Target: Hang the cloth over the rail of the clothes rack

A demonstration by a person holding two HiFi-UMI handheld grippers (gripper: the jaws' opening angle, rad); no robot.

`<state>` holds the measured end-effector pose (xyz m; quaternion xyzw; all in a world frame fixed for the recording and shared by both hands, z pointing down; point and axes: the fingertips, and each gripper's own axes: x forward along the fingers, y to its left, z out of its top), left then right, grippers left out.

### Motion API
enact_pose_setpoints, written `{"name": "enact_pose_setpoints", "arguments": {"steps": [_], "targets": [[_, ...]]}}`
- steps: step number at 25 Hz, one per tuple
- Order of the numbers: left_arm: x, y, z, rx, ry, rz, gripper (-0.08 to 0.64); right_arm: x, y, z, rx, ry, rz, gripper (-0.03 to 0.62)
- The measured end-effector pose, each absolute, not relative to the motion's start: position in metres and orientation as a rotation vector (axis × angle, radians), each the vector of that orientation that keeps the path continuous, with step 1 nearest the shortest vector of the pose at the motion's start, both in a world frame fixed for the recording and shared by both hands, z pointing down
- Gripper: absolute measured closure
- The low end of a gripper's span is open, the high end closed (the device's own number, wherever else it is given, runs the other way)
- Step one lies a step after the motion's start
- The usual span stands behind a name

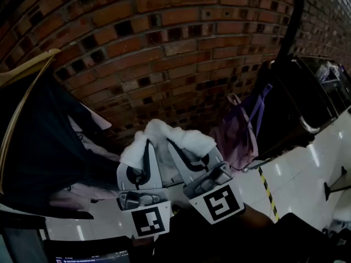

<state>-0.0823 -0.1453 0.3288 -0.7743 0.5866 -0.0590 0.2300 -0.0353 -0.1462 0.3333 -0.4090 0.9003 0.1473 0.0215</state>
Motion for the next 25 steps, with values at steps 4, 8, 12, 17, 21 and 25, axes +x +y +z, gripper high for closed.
{"name": "enact_pose_setpoints", "arguments": {"steps": [4,8,12,17,21,25], "targets": [[-0.087,-0.141,0.306,-2.076,1.591,-0.137,0.543,-0.029,-0.145,0.312,-1.253,2.771,0.499,0.572],[-0.086,-0.141,0.285,-2.024,1.549,-0.125,0.543,-0.026,-0.147,0.289,-1.238,2.751,0.565,0.572],[-0.089,-0.138,0.270,-1.916,1.460,-0.115,0.543,-0.024,-0.147,0.262,-1.190,2.725,0.638,0.572],[-0.088,-0.130,0.200,-1.787,1.363,-0.079,0.543,-0.017,-0.145,0.205,-1.125,2.660,0.854,0.573],[-0.086,-0.123,0.136,-1.687,1.289,-0.048,0.543,-0.011,-0.138,0.148,-1.056,2.602,1.076,0.572],[-0.084,-0.118,0.075,-1.586,1.220,-0.016,0.543,-0.009,-0.127,0.082,-0.965,2.498,1.261,0.572]]}}
